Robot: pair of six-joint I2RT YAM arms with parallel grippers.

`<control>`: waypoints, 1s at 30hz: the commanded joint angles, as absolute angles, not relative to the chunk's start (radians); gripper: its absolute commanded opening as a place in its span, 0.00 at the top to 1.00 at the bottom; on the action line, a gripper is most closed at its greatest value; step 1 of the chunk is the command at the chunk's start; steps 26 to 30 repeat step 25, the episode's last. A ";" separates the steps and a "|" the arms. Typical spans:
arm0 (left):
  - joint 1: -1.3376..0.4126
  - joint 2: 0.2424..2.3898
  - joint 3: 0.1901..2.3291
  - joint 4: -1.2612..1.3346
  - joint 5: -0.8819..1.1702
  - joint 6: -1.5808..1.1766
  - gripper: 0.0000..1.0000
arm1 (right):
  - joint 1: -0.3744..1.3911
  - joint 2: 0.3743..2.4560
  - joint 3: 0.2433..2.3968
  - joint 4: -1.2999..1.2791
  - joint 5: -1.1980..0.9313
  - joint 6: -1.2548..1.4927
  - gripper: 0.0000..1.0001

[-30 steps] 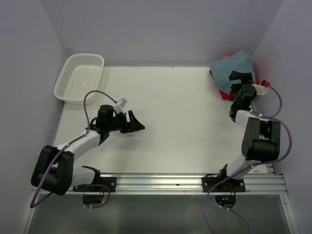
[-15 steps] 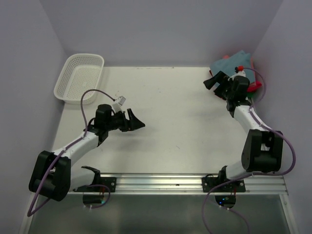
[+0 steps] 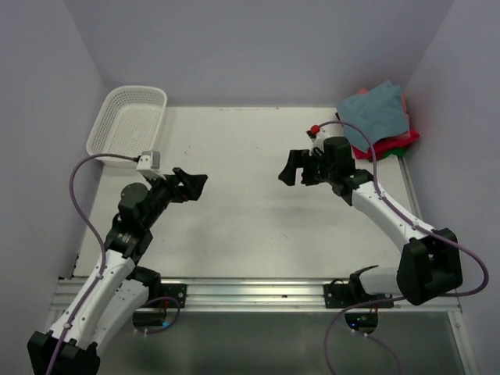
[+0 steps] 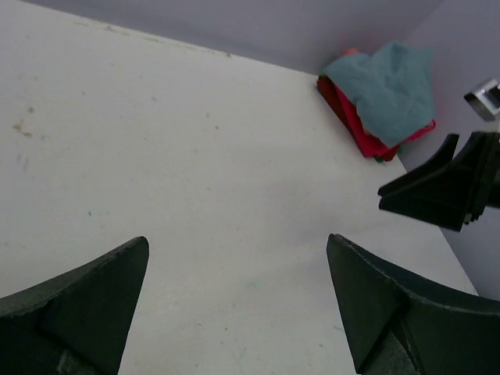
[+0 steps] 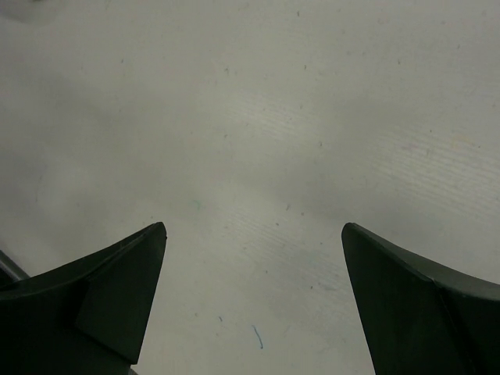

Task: Fold and stack the t-shirts
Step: Neatly place the folded tshirt to the corner

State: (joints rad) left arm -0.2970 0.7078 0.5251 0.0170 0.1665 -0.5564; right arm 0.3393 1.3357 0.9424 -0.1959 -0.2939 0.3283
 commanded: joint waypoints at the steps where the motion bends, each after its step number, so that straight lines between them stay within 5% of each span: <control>1: -0.301 0.651 0.520 -0.064 -0.052 -0.532 0.00 | 0.391 1.292 0.928 -0.255 -0.249 0.275 0.01; 30: -0.301 0.683 0.598 -0.178 -0.014 -0.532 0.00 | 0.476 1.269 0.951 -0.356 -0.158 0.247 0.01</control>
